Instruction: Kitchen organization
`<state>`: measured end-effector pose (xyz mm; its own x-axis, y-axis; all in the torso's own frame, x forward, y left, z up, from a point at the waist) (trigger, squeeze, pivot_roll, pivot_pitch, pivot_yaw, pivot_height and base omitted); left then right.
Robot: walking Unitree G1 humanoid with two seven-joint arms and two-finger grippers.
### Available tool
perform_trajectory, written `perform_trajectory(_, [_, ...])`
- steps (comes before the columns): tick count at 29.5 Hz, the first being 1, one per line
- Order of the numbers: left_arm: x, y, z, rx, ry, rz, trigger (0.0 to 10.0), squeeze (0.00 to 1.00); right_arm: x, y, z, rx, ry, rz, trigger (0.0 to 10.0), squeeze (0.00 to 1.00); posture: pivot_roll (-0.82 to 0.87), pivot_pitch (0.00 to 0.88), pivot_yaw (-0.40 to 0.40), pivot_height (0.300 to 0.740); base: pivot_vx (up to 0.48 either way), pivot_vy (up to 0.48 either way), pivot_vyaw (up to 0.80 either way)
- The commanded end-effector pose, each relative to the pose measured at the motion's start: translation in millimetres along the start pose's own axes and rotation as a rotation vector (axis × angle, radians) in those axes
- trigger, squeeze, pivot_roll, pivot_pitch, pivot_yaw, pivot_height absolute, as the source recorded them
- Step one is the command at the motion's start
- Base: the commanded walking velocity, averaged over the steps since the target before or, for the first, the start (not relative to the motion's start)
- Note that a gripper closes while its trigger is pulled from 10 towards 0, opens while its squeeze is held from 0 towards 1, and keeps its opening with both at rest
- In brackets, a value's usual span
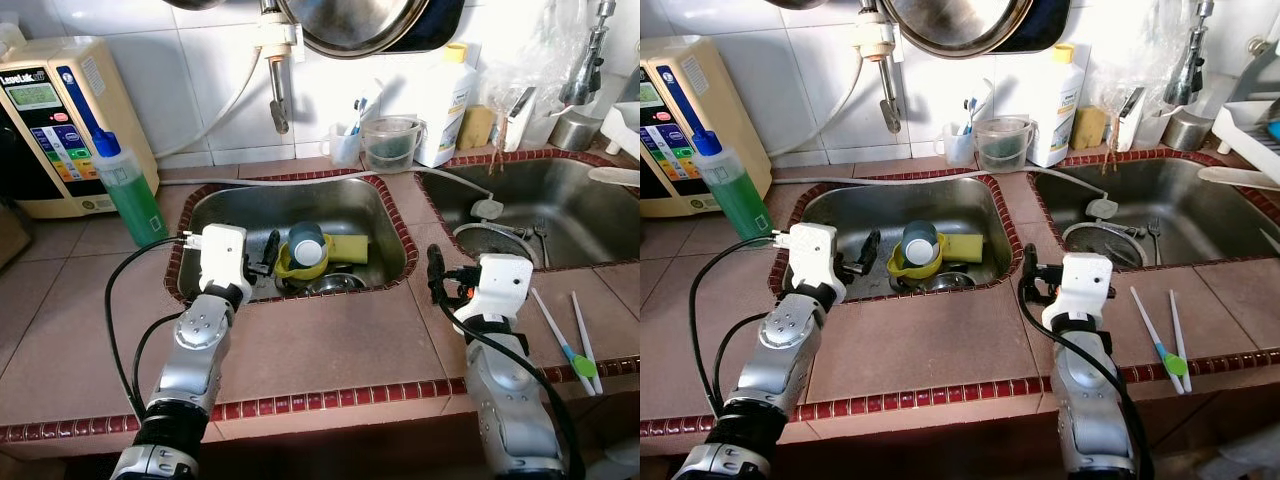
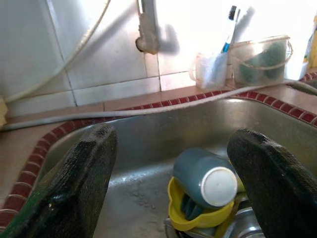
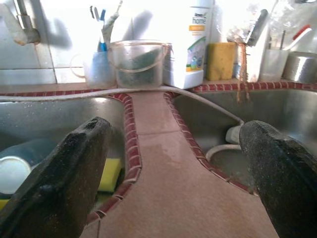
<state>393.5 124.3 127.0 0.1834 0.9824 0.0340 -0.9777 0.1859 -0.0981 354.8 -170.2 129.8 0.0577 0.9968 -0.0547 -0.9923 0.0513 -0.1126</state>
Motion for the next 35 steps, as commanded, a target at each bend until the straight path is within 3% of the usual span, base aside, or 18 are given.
perform_trajectory(1, [6.4, 1.2, 5.5, -0.021, -0.013, 0.022, 10.0, 0.00, 5.9, -2.3, 1.6, -0.002, 0.001, 0.024, 10.0, 0.00, -0.17, 0.000, 0.054, 0.740, 0.000, 0.000, 0.00])
perform_trajectory(20, [10.7, 8.4, 8.2, -0.037, -0.032, 0.033, 10.0, 0.00, 13.7, -3.3, -1.4, 0.007, 0.005, 0.065, 10.0, 0.00, -0.15, 0.000, 0.034, 0.740, 0.000, 0.000, 0.00])
perform_trajectory(35, [10.2, 9.0, 7.6, -0.033, -0.030, 0.033, 10.0, 0.00, 12.6, -1.3, -3.8, 0.013, 0.007, 0.066, 10.0, 0.00, -0.15, 0.000, 0.033, 0.740, 0.000, -0.341, 0.00])
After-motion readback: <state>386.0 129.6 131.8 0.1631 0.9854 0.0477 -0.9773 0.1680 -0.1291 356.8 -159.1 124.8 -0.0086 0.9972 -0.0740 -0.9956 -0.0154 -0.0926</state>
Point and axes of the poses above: a point about 5 cm out from each wrist's last joint towards the gripper, its own y axis pointing back from the gripper into the wrist, its own z axis along the axis of the wrist's last joint, x = y × z, the point moved 6 cm from there along -y, pointing out of the wrist towards the gripper, and after that the axes turned 2 degrees about y, right-handed, at the moved point
